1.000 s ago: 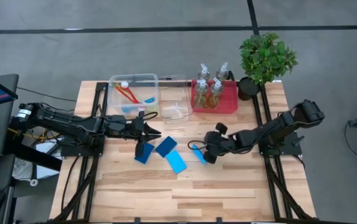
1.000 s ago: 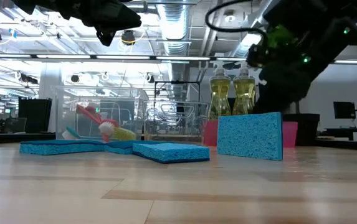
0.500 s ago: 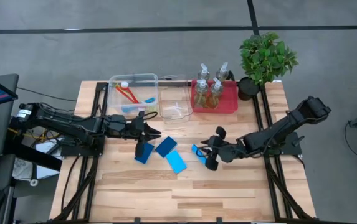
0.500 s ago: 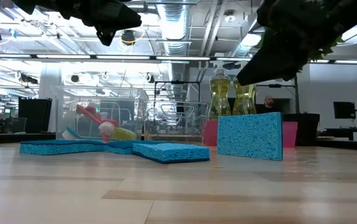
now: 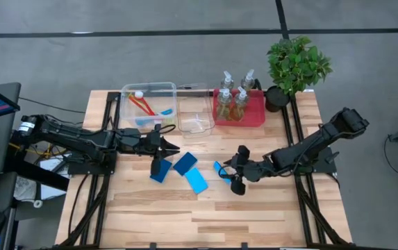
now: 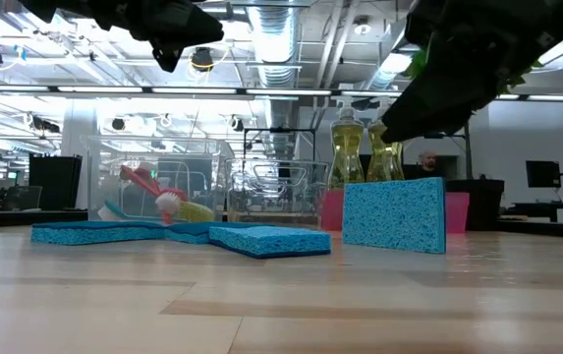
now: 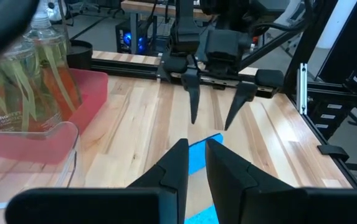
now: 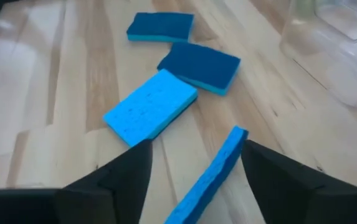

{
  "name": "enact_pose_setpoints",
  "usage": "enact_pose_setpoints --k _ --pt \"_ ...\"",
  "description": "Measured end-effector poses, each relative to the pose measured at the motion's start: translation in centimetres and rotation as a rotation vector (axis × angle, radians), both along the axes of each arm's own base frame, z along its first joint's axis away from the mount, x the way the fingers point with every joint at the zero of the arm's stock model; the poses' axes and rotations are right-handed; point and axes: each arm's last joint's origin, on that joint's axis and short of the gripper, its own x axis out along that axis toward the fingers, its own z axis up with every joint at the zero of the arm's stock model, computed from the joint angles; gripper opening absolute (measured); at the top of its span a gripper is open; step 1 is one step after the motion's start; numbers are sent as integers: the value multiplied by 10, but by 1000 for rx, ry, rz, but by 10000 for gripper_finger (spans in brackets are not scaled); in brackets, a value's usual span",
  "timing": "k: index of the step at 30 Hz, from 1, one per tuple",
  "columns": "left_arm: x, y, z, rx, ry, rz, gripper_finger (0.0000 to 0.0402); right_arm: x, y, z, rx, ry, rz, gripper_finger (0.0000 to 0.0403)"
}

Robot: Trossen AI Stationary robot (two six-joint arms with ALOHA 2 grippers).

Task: Pick & Place Kitchen Sink Supplies
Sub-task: Put the blue sponge into the transparent bin

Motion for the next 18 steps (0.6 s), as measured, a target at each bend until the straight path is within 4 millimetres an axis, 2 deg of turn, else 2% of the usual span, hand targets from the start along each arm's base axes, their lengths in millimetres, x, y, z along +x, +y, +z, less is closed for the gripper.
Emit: enact_pose_setpoints --k 4,18 --pt "0 0 0 -1 -1 -2 55 2 1 -5 -7 21 2 254" --pt "0 0 1 -9 -5 0 55 22 -17 -33 38 155 -13 255"
